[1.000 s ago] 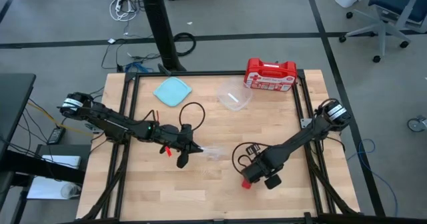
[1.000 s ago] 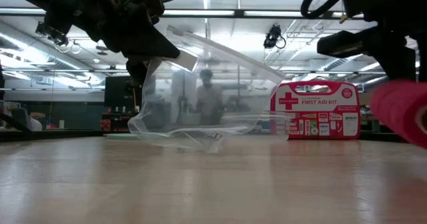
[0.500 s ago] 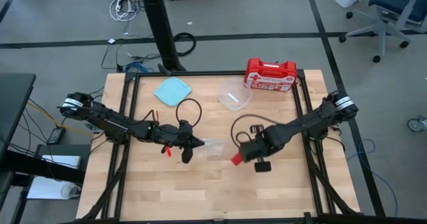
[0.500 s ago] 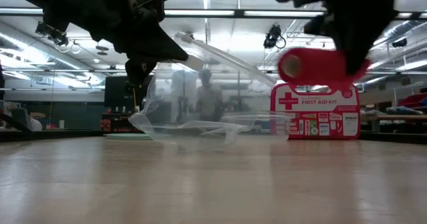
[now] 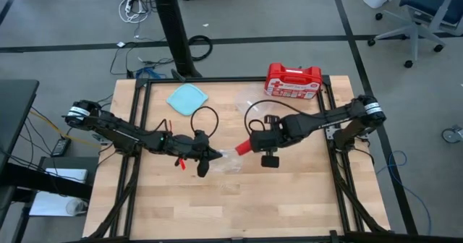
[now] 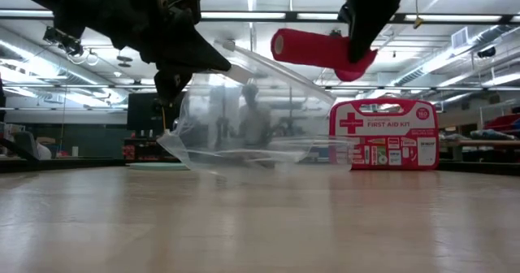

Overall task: Roll bandage
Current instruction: Put the rolled red bandage into the transparent zip bag

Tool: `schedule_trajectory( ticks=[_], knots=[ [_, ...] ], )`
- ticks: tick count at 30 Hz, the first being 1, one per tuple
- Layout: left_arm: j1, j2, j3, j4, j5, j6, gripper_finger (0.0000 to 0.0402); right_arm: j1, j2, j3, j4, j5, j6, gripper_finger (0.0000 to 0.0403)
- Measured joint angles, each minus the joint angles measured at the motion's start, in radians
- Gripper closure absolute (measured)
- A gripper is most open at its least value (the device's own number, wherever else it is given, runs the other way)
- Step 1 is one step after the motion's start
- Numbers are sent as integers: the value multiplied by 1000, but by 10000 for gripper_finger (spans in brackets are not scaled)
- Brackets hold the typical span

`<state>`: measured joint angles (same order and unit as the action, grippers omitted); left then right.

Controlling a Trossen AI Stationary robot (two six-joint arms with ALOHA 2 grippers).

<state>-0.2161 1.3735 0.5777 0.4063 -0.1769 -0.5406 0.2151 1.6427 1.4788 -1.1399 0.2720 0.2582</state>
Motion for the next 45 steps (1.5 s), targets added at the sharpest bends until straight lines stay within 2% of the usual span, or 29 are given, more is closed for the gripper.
schedule_trajectory(
  ticks=[4,22,28,33,39,45],
  knots=[
    [0,0,0,19,21,11,401,-14,15,0,2,-50,-50,377],
    [1,0,1,72,58,61,401,-53,63,3,43,-52,-147,380],
    [1,0,1,74,58,67,401,-62,75,5,57,-138,-170,381],
    [1,0,1,75,58,68,401,-76,92,4,51,-77,-151,385],
    [1,0,1,74,58,68,401,-81,93,15,67,-70,-129,387],
    [1,0,1,73,57,69,401,-68,94,23,115,-166,-184,387]
  ],
)
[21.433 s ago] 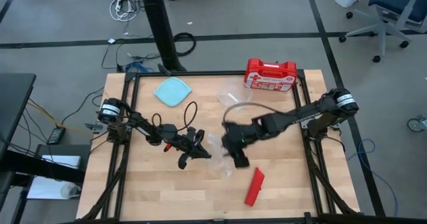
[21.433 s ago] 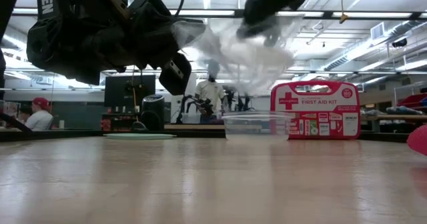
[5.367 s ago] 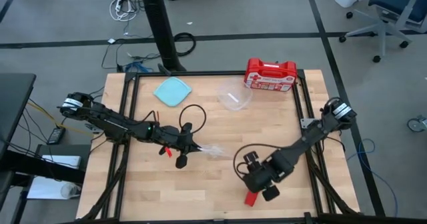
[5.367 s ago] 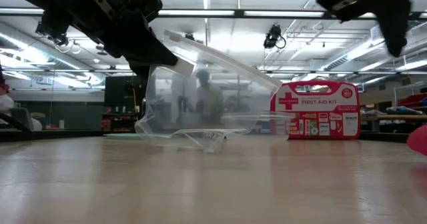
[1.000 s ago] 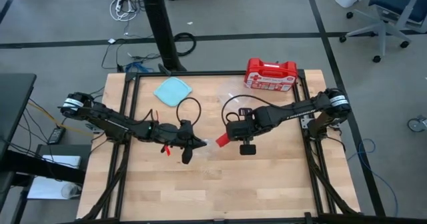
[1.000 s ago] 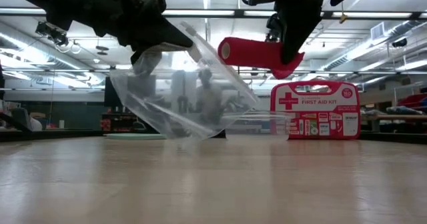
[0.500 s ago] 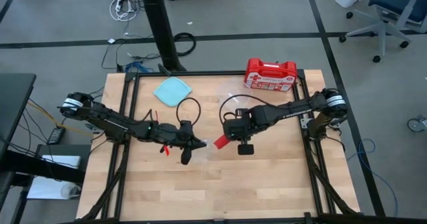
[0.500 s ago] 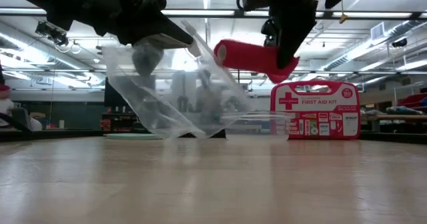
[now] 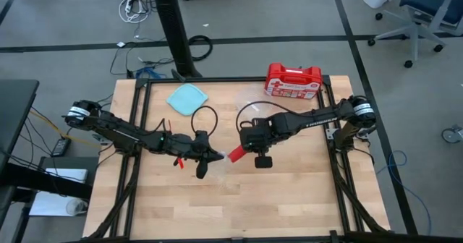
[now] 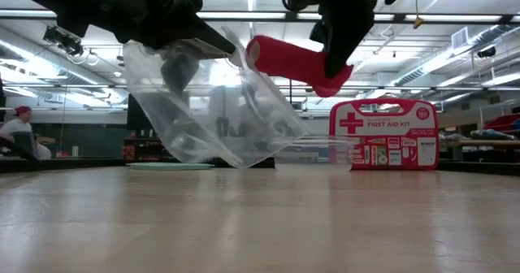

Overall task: Roll bandage
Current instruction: Put the rolled red bandage into the transparent zip bag

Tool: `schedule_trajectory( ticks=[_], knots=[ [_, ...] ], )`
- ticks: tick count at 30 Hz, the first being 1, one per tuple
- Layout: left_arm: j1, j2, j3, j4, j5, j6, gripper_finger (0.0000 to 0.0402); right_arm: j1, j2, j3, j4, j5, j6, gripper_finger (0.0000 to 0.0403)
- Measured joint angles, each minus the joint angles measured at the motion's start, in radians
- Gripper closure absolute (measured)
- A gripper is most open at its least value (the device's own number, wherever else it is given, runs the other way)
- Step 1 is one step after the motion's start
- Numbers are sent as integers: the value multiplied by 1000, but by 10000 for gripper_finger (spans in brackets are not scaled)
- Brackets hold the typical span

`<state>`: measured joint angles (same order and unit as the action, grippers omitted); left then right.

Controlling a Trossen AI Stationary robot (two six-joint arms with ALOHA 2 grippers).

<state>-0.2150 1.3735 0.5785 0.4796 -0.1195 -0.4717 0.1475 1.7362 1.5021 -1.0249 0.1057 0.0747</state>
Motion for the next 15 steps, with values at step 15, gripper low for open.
schedule_trajectory(
  ticks=[15],
  knots=[
    [0,0,0,24,14,31,401,-16,30,0,37,55,-48,388]
  ],
)
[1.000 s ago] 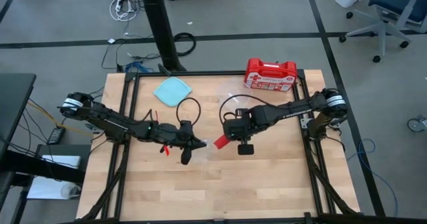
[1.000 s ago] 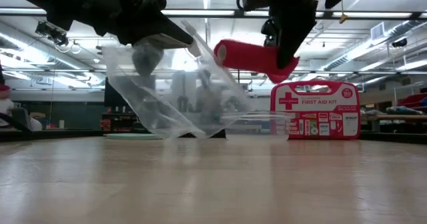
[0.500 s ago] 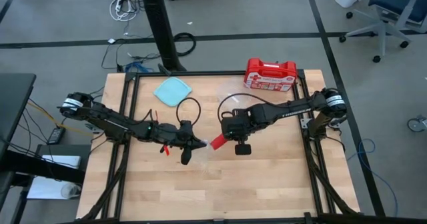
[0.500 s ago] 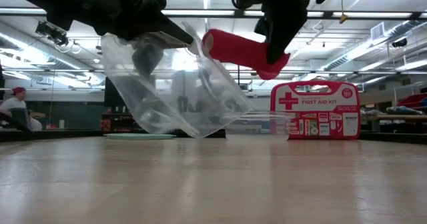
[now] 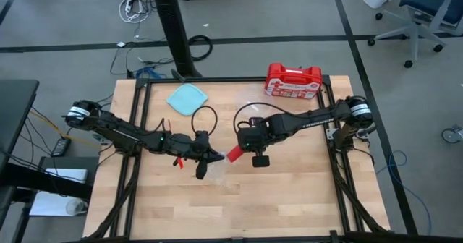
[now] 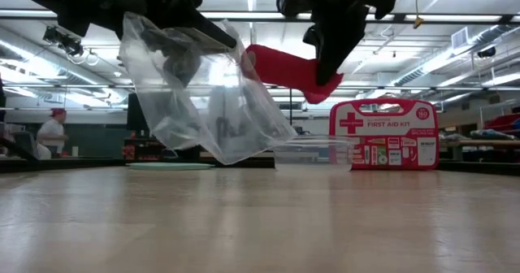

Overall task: Roll bandage
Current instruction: Put the rolled red bandage into the transparent zip bag

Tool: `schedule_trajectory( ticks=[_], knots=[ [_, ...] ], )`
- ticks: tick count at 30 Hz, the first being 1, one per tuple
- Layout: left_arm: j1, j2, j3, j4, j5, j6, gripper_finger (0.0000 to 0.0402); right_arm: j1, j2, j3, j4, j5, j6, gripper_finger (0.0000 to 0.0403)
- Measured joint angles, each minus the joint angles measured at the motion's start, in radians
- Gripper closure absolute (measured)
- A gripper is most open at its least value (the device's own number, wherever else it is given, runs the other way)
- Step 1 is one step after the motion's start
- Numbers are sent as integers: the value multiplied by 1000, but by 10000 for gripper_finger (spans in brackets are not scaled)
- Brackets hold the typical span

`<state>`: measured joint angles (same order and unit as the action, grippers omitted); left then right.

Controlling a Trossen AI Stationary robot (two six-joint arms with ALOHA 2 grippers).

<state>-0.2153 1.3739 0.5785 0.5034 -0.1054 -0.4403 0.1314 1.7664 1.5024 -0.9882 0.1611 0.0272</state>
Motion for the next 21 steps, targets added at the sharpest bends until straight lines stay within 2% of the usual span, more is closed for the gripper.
schedule_trajectory(
  ticks=[4,7,10,13,16,19,20,21],
  knots=[
    [0,0,0,2,4,4,401,-15,0,0,21,-71,-7,391],
    [0,0,0,1,3,5,401,-22,0,0,3,45,88,395],
    [0,0,0,3,2,5,401,-27,-1,0,-7,-18,94,396],
    [0,0,0,2,-13,5,401,-22,-1,0,-14,67,170,397],
    [0,0,0,3,-23,-7,401,-11,-1,0,-8,-45,139,397],
    [0,0,0,15,-33,-29,401,10,-1,0,-13,82,177,398],
    [0,0,0,23,-36,-38,401,11,-1,0,-20,60,182,398],
    [0,0,0,30,-37,-44,401,9,-1,0,-19,-5,170,399]
  ],
)
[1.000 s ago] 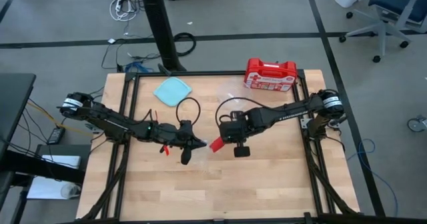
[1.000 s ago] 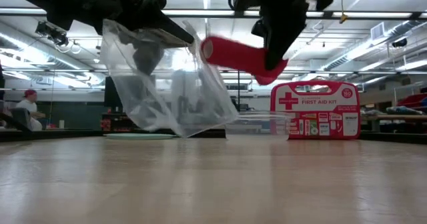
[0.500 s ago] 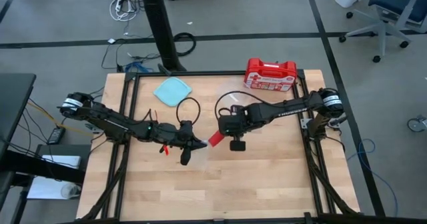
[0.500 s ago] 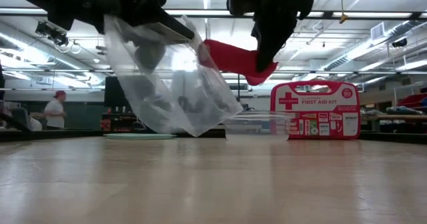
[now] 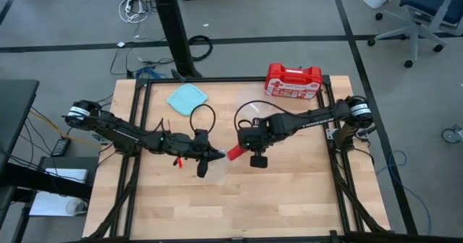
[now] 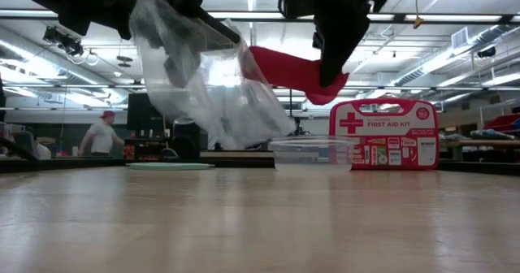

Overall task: Roll bandage
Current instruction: Put the rolled red bandage into the transparent zip bag

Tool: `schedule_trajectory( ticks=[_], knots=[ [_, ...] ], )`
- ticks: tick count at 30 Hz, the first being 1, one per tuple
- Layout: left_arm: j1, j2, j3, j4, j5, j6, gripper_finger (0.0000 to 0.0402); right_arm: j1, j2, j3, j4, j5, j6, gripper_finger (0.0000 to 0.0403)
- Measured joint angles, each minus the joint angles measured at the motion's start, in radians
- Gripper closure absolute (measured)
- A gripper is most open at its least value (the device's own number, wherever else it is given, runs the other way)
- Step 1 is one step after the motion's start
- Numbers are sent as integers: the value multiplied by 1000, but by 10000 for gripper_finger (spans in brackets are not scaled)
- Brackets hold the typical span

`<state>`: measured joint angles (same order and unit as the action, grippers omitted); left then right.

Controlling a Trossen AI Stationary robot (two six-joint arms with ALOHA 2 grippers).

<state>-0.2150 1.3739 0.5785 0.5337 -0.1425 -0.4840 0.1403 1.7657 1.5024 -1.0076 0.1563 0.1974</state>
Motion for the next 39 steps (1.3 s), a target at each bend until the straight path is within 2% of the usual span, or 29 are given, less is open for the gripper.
schedule_trajectory(
  ticks=[1,2,4,5,7,8,10,11,13,14,16,18,19,21,22,24,27,29,30,32,33,35,39],
  knots=[
    [0,0,0,3,0,-5,401,-1,0,0,12,-58,-20,399],
    [0,0,0,2,-1,-9,401,1,0,0,25,-49,-23,399],
    [1,0,0,0,-2,-10,401,3,0,0,10,50,19,400],
    [3,0,0,-1,-3,-10,401,0,0,0,-7,35,28,400],
    [4,0,0,-1,-3,-11,401,-7,0,0,-9,-100,5,399],
    [4,0,0,-2,-3,-11,401,-7,0,0,-3,-114,-8,399],
    [5,0,0,-2,-3,-11,401,2,0,0,-19,20,31,400],
    [5,0,0,-3,-3,-11,401,2,0,0,-44,46,49,401],
    [6,0,0,-4,-3,-11,401,-2,0,0,-72,-38,30,401],
    [6,0,0,-4,-3,-11,401,-2,0,0,-68,-42,20,401],
    [6,0,0,-5,-3,-11,401,1,0,0,-81,44,59,401],
    [6,0,0,-7,-3,-11,401,-2,-1,0,-57,-72,39,401],
    [6,0,0,-7,-3,-11,401,4,-1,0,-24,-89,12,401],
    [9,0,0,-5,-3,-4,401,16,-1,0,-10,20,11,401],
    [12,0,0,-6,-3,-3,401,17,-1,0,-21,20,29,401],
    [13,0,0,-6,-3,-10,401,10,-1,0,-12,-88,6,401],
    [13,0,0,-6,-3,-11,401,8,-1,0,-33,47,41,401],
    [13,0,0,-6,-2,-12,401,-5,-1,0,-39,-43,27,401],
    [13,0,0,-6,2,-14,401,-6,-1,0,-44,-21,27,401],
    [13,0,0,-6,7,-17,401,-11,-1,0,-100,109,71,402],
    [13,0,0,-7,8,-17,401,-22,-1,0,-125,112,81,402],
    [13,0,0,-7,9,-17,401,-38,-1,0,-110,48,76,401],
    [19,0,0,-8,9,-16,401,-8,-1,0,-37,-7,19,402]
  ],
)
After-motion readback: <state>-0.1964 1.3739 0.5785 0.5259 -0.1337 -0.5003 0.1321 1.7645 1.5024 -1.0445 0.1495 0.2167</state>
